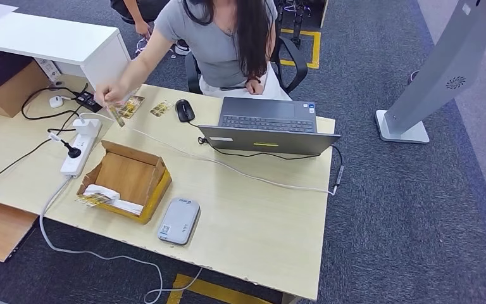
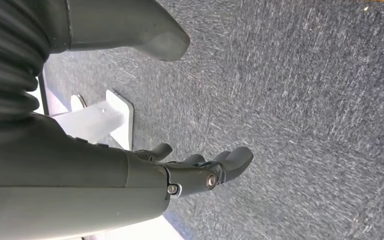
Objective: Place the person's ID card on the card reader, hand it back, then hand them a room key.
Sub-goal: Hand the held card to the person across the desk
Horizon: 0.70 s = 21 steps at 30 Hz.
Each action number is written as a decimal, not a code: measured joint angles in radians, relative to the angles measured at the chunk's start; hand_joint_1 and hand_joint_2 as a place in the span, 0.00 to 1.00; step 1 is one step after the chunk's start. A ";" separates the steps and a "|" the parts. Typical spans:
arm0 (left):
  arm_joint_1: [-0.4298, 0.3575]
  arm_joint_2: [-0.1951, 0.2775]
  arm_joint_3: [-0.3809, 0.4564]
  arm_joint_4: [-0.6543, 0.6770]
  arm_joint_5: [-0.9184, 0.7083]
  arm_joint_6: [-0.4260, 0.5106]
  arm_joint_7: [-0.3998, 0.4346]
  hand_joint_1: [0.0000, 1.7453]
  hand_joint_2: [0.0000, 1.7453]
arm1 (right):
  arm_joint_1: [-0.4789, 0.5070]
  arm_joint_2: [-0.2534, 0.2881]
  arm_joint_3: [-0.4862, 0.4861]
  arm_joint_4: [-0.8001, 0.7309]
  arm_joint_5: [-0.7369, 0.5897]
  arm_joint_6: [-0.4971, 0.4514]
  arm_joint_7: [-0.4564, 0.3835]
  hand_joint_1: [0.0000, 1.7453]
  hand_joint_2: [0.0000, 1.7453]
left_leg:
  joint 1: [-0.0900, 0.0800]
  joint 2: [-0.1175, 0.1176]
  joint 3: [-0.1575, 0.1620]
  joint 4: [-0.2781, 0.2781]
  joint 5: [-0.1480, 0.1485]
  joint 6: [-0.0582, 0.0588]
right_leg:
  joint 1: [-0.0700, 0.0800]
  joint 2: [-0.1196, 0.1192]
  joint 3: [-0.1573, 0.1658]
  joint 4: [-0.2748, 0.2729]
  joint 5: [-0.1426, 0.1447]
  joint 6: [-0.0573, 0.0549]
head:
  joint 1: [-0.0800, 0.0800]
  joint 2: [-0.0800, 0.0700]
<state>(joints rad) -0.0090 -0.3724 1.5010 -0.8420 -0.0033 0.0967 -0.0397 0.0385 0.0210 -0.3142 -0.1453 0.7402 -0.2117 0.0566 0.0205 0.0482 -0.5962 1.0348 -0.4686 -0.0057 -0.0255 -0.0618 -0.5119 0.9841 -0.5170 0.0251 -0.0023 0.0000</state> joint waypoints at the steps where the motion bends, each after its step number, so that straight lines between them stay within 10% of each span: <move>1: 0.000 0.000 -0.008 0.016 -0.004 0.004 0.003 0.00 0.75 | -0.001 0.000 0.003 0.000 0.002 0.000 0.000 0.00 1.00 | 0.000 0.000 0.000 0.000 0.000 0.000 | 0.000 0.000 0.000 0.000 0.000 0.000 | 0.000 0.000; 2: -0.001 0.001 -0.015 0.029 -0.009 0.006 0.005 0.00 1.00 | -0.001 0.000 0.006 0.000 0.002 0.001 0.000 0.00 1.00 | 0.000 0.000 0.000 0.000 0.000 0.000 | 0.000 0.000 0.000 0.000 0.000 0.000 | 0.000 0.000; 16: 0.036 0.062 -0.359 0.135 -0.043 -0.043 0.009 0.00 1.00 | 0.014 0.000 0.063 -0.040 -0.160 0.051 -0.028 0.00 1.00 | 0.000 0.000 0.000 0.000 0.000 0.000 | 0.000 0.000 0.000 0.000 0.000 0.000 | 0.000 0.000; 17: 0.041 0.071 -0.392 0.142 -0.041 -0.044 0.011 0.00 0.75 | 0.017 0.000 0.069 -0.046 -0.177 0.056 -0.028 0.00 1.00 | 0.000 0.000 0.000 0.000 0.000 0.000 | 0.000 0.000 0.000 0.000 0.000 0.000 | 0.000 0.000; 20: 0.053 0.094 -0.485 0.165 -0.038 -0.048 0.015 0.00 0.00 | 0.024 0.000 0.088 -0.061 -0.226 0.069 -0.030 0.00 0.25 | 0.000 0.000 0.000 0.000 0.000 0.000 | 0.000 0.000 0.000 0.000 0.000 0.000 | 0.000 0.000; 21: 0.057 0.102 -0.515 0.172 -0.037 -0.050 0.016 0.00 0.00 | 0.026 0.000 0.094 -0.066 -0.243 0.074 -0.031 0.00 0.00 | 0.000 0.000 0.000 0.000 0.000 0.000 | 0.000 0.000 0.000 0.000 0.000 0.000 | 0.000 0.000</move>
<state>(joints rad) 0.0480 -0.2707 0.9857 -0.6697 -0.0399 0.0465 -0.0238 0.0645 0.0206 -0.2204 -0.2114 0.4975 -0.1377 0.0255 0.0206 0.0483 -0.5961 1.0347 -0.4684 -0.0057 -0.0255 -0.0615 -0.5120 0.9842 -0.5170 0.0251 -0.0023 0.0000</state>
